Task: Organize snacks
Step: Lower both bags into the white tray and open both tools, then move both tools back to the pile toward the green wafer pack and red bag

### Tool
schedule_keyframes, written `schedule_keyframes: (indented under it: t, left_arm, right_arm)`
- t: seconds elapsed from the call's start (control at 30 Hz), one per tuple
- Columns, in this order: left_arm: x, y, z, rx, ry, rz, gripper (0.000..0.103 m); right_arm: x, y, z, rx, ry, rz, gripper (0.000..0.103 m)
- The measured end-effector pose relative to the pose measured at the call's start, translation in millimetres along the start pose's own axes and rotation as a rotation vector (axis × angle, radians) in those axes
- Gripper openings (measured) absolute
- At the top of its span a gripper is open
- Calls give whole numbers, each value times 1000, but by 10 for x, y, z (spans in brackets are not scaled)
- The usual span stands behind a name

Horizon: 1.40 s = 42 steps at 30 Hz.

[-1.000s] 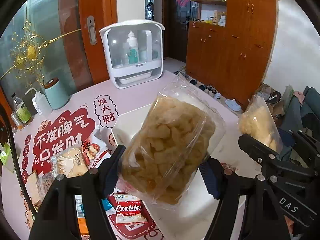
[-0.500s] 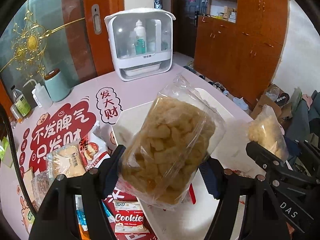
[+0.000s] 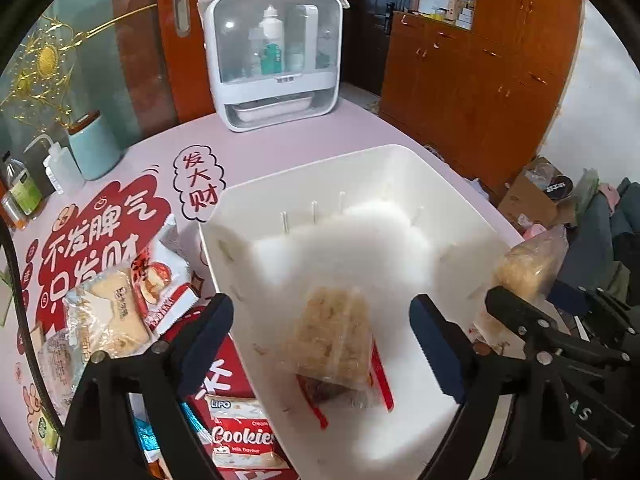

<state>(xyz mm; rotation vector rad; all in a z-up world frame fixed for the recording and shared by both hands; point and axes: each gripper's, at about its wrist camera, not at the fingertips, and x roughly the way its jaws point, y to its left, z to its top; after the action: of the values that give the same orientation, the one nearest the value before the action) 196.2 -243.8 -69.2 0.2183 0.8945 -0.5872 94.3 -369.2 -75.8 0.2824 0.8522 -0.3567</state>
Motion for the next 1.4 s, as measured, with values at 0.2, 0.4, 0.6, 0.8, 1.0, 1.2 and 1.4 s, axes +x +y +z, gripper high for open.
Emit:
schedule_keyframes:
  t: [0.2,0.4,0.6,0.8,1.0,1.2,1.4]
  left_arm:
    - [-107,-29,-37,6,-13,8,92]
    - [-273,-48,-74,5,-38,8,92]
    - [-470,-48,-105,0,-62,6,92]
    - [-701,-58,-178,1,-93,7,92]
    - [-967,-26,-293,11,-118,33,92]
    - [-1310,144,-448,6,-158,80,92]
    - [-1690,375,-668,-37,-202,113,92]
  right_arm:
    - [12,22,-34,-19,13,-20,60]
    - [16,45,-53,-29,36,-3,67]
    - [-104,71,-58,-36,7,-3,70]
    - [-230,128,-64,-49,-7,5,70]
    - [-399,189,-82,-43,-22,18,70]
    - [-688,299,-103,-47,-76,23,70]
    - [-1070,543,-185,-108,-161,46,70]
